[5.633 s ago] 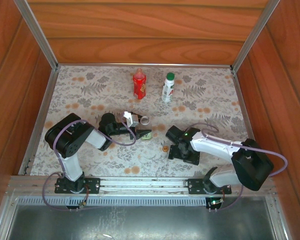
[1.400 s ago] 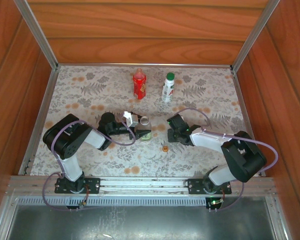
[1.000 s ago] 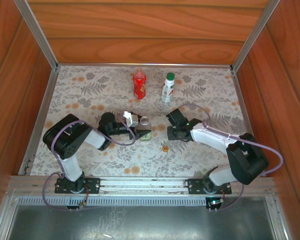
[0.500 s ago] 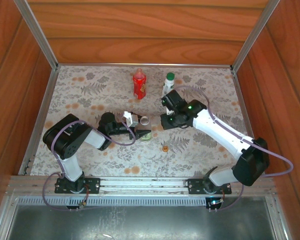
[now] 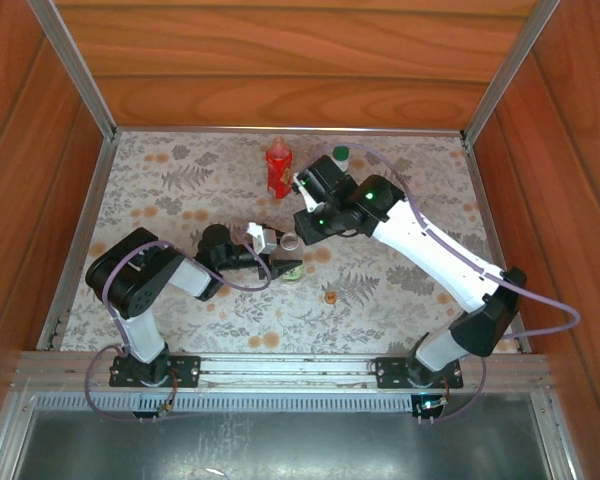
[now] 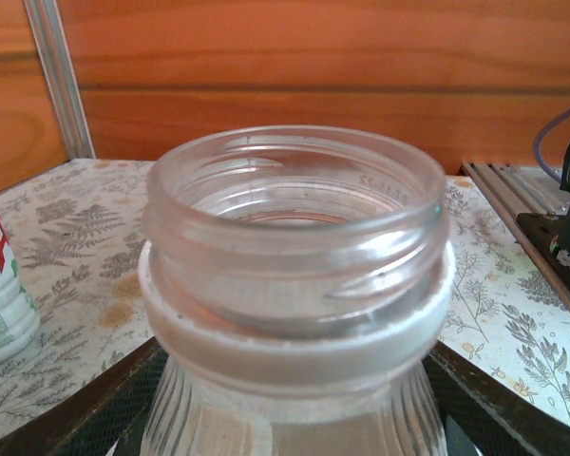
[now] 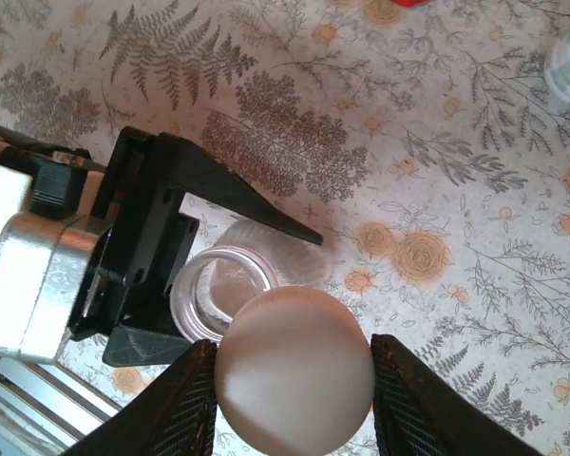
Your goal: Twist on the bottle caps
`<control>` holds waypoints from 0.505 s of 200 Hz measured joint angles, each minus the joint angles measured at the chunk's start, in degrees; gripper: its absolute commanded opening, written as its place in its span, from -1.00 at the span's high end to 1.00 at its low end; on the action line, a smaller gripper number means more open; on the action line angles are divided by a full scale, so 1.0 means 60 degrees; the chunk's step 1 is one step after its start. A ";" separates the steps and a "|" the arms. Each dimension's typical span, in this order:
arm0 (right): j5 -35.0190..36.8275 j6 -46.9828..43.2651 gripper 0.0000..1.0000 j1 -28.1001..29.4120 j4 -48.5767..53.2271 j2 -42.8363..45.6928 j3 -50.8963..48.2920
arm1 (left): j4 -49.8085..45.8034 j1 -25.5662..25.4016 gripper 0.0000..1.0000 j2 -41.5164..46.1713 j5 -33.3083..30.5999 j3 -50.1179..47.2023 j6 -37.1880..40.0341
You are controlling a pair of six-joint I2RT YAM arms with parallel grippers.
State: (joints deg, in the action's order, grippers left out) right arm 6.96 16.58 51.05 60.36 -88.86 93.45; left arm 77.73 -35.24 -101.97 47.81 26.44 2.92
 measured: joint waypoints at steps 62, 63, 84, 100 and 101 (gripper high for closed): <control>-0.0004 -0.0452 0.13 0.0423 0.0018 -0.0889 0.0353 | -0.0004 0.0000 -0.30 0.0000 0.0044 0.0000 0.0058; -0.0004 -0.0459 0.14 0.0433 0.0015 -0.0900 0.0353 | -0.0004 0.0000 -0.30 0.0000 0.0044 0.0000 0.0058; -0.0011 -0.0499 0.14 0.0433 -0.0087 -0.0976 0.0313 | -0.0004 0.0000 -0.30 0.0000 0.0058 0.0000 0.0084; -0.0069 -0.0503 0.14 0.0433 -0.0197 -0.0987 0.0259 | -0.0004 0.0000 -0.30 0.0000 0.0073 0.0000 0.0102; -0.0080 -0.0503 0.14 0.0433 -0.0208 -0.0987 0.0251 | -0.0004 0.0000 -0.30 0.0000 0.0073 0.0000 0.0102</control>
State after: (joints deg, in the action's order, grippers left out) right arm 6.48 13.56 53.65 59.11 -94.78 94.96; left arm 77.71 -35.24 -101.97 48.25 26.44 3.53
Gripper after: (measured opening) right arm 0.434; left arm 0.651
